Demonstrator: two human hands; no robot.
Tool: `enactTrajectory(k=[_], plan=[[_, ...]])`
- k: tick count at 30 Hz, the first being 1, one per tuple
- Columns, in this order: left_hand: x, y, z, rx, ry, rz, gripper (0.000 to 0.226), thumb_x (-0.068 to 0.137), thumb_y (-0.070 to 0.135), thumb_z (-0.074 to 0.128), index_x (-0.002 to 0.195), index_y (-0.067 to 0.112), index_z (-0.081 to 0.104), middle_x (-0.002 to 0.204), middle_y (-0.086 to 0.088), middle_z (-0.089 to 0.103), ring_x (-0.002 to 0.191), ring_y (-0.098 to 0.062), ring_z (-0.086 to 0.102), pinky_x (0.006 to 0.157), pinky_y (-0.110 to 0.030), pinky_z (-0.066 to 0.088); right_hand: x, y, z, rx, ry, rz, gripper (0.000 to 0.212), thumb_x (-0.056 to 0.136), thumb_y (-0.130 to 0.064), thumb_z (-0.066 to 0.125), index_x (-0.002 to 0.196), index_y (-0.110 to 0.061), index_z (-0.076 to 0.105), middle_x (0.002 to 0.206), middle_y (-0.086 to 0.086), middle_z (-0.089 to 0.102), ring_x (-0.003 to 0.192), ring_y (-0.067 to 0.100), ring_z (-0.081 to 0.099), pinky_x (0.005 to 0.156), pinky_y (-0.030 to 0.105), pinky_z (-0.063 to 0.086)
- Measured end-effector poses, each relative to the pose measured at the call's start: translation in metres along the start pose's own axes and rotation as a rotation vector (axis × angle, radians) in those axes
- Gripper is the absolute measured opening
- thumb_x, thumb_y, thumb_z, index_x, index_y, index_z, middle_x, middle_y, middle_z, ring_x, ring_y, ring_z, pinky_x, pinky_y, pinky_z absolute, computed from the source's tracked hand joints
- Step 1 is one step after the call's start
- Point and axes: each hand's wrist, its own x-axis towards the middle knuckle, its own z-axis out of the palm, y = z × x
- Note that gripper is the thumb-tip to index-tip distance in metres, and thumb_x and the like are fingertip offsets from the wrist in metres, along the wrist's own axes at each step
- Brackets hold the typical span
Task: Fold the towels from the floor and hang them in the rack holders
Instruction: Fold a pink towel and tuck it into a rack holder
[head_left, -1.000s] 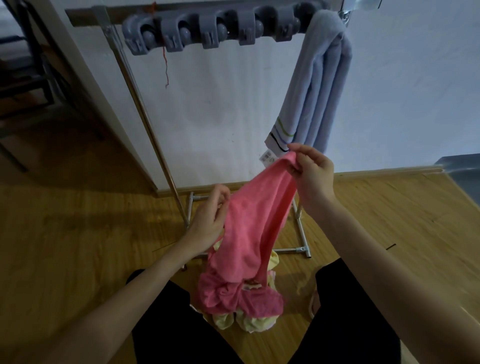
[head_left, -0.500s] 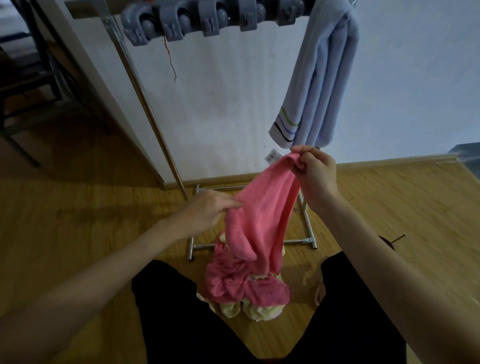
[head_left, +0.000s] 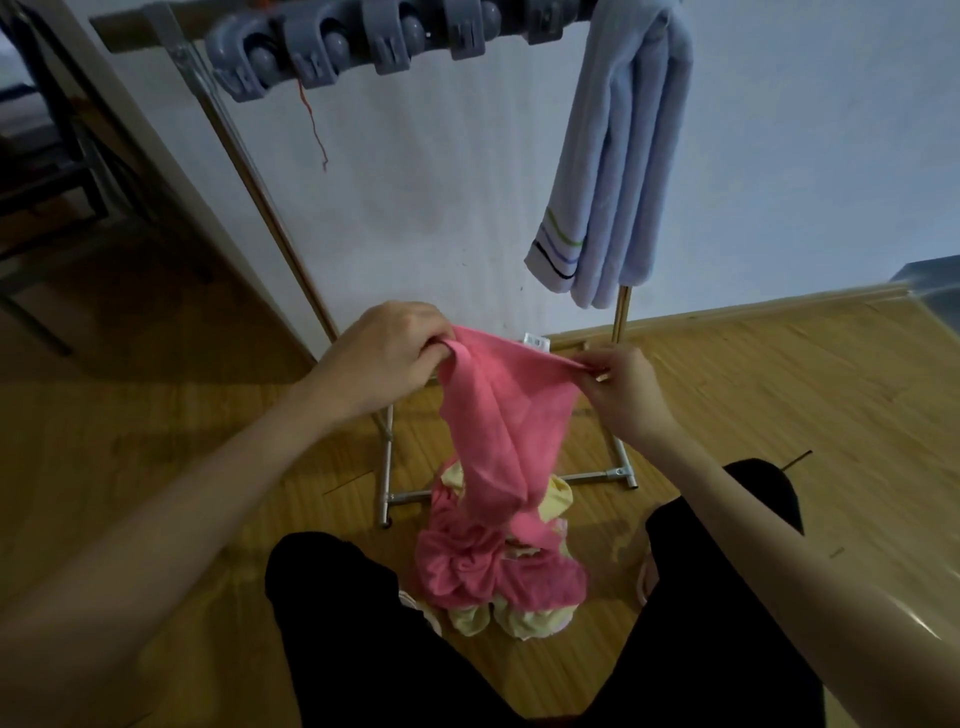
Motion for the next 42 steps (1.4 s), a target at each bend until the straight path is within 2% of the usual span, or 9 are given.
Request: enactTrajectory(k=[3, 7, 11, 15, 19, 26, 33, 38, 42], plan=[[0.001, -0.001, -0.005, 0.016, 0.035, -0.058, 0.012, 0.086, 0.015, 0.066, 0.085, 0.004, 0.069, 0.077, -0.005, 0.066, 0.067, -0.017, 0.059, 0.064, -0.03, 0.053, -0.004, 0.007, 0.007, -0.066, 0.11, -0.033, 0.013, 0.084, -0.009, 0.067, 0.094, -0.01, 0.076, 0.087, -0.007, 0.052, 0.09, 0.015, 0.05, 0.076, 0.018, 0.04], [0.003, -0.001, -0.01, -0.011, 0.031, -0.13, 0.017, 0.086, 0.017, 0.065, 0.076, 0.003, 0.067, 0.067, -0.006, 0.063, 0.06, -0.019, 0.057, 0.06, -0.04, 0.051, -0.008, 0.004, 0.012, -0.021, 0.138, -0.189, 0.024, 0.091, -0.009, 0.056, 0.111, -0.016, 0.067, 0.096, -0.001, 0.056, 0.083, 0.01, 0.054, 0.071, 0.017, 0.045], [0.006, 0.001, -0.011, -0.063, 0.037, -0.197, 0.02, 0.085, 0.013, 0.063, 0.069, 0.002, 0.064, 0.061, -0.008, 0.06, 0.057, -0.021, 0.055, 0.058, -0.042, 0.049, -0.016, -0.008, 0.02, -0.091, -0.044, -0.351, 0.022, 0.096, -0.029, 0.035, 0.113, -0.02, 0.044, 0.099, -0.007, 0.051, 0.072, 0.013, 0.052, 0.053, 0.036, 0.046], [0.009, 0.003, -0.007, -0.095, 0.052, -0.23, 0.022, 0.083, 0.012, 0.061, 0.064, -0.001, 0.06, 0.058, -0.012, 0.057, 0.056, -0.026, 0.054, 0.057, -0.043, 0.047, -0.019, -0.016, 0.036, -0.239, -0.28, -0.487, 0.012, 0.094, -0.015, 0.048, 0.099, -0.007, 0.055, 0.094, 0.01, 0.052, 0.065, 0.027, 0.052, 0.047, 0.044, 0.046], [0.008, 0.009, -0.004, -0.134, 0.059, -0.241, 0.024, 0.084, 0.013, 0.063, 0.064, 0.001, 0.059, 0.058, -0.011, 0.056, 0.056, -0.024, 0.053, 0.056, -0.043, 0.046, -0.019, -0.024, 0.049, -0.148, -0.303, -0.383, 0.013, 0.092, -0.012, 0.054, 0.093, -0.003, 0.063, 0.092, 0.007, 0.054, 0.066, 0.023, 0.053, 0.056, 0.043, 0.047], [0.008, 0.014, -0.004, -0.173, 0.071, -0.227, 0.023, 0.084, 0.012, 0.063, 0.065, 0.001, 0.059, 0.059, -0.01, 0.057, 0.056, -0.024, 0.053, 0.056, -0.042, 0.046, -0.012, -0.039, 0.06, -0.094, -0.2, -0.207, 0.039, 0.085, -0.049, 0.061, 0.085, -0.01, 0.065, 0.088, -0.002, 0.057, 0.068, 0.014, 0.057, 0.057, 0.033, 0.051], [0.001, 0.006, -0.007, -0.141, 0.107, -0.238, 0.026, 0.086, 0.015, 0.062, 0.064, 0.002, 0.059, 0.058, -0.01, 0.056, 0.055, -0.022, 0.053, 0.056, -0.042, 0.046, -0.009, -0.031, 0.062, -0.093, -0.171, -0.21, 0.018, 0.083, -0.015, 0.064, 0.07, -0.005, 0.057, 0.076, 0.003, 0.052, 0.058, 0.019, 0.046, 0.049, 0.034, 0.039], [-0.016, -0.007, -0.01, -0.123, 0.162, -0.285, 0.022, 0.087, 0.018, 0.066, 0.068, 0.008, 0.065, 0.061, 0.0, 0.06, 0.056, -0.009, 0.055, 0.05, -0.022, 0.045, -0.003, -0.016, 0.045, 0.061, -0.082, -0.134, 0.006, 0.086, -0.006, 0.066, 0.089, -0.003, 0.069, 0.086, 0.005, 0.063, 0.069, 0.016, 0.059, 0.063, 0.031, 0.053], [-0.03, -0.009, -0.017, -0.083, 0.141, -0.209, 0.012, 0.084, 0.019, 0.071, 0.075, 0.01, 0.071, 0.066, 0.001, 0.064, 0.057, -0.007, 0.057, 0.053, -0.02, 0.049, 0.013, -0.013, 0.027, 0.223, -0.022, -0.073, 0.013, 0.085, -0.005, 0.068, 0.097, -0.004, 0.072, 0.091, 0.009, 0.069, 0.08, 0.023, 0.066, 0.07, 0.029, 0.055]])
